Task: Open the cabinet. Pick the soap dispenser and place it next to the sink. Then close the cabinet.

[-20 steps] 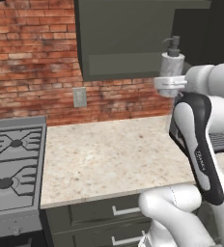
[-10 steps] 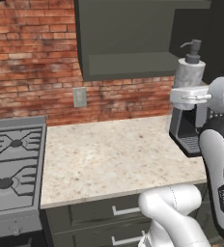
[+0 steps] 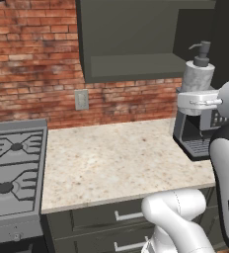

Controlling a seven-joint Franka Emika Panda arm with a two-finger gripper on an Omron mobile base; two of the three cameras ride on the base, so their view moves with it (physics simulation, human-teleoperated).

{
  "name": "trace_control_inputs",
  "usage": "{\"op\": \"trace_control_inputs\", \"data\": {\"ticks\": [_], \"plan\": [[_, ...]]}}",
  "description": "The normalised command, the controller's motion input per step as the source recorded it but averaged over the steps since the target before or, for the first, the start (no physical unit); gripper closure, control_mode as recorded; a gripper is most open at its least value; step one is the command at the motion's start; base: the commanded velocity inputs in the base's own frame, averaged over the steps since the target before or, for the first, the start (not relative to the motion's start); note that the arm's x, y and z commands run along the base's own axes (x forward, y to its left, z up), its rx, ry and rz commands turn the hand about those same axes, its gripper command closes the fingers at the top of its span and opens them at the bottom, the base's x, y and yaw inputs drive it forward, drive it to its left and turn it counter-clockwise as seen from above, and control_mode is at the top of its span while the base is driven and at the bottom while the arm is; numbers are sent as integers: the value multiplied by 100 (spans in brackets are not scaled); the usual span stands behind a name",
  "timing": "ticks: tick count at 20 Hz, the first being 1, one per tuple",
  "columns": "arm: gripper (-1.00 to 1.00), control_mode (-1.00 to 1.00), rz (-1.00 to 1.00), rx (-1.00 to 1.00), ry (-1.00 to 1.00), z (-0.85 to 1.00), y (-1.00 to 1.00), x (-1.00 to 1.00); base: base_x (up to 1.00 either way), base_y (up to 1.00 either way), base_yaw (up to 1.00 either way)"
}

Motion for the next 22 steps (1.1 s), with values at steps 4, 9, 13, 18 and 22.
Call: {"op": "trace_control_inputs", "data": {"ticks": [4, 9, 13, 18, 22], "plan": [[100, -100, 0, 0, 0, 0, 0, 0, 0, 0, 0], [100, -100, 0, 0, 0, 0, 0, 0, 0, 0, 0], [100, -100, 0, 0, 0, 0, 0, 0, 0, 0, 0], [100, -100, 0, 0, 0, 0, 0, 0, 0, 0, 0], [100, -100, 0, 0, 0, 0, 0, 0, 0, 0, 0]]}}
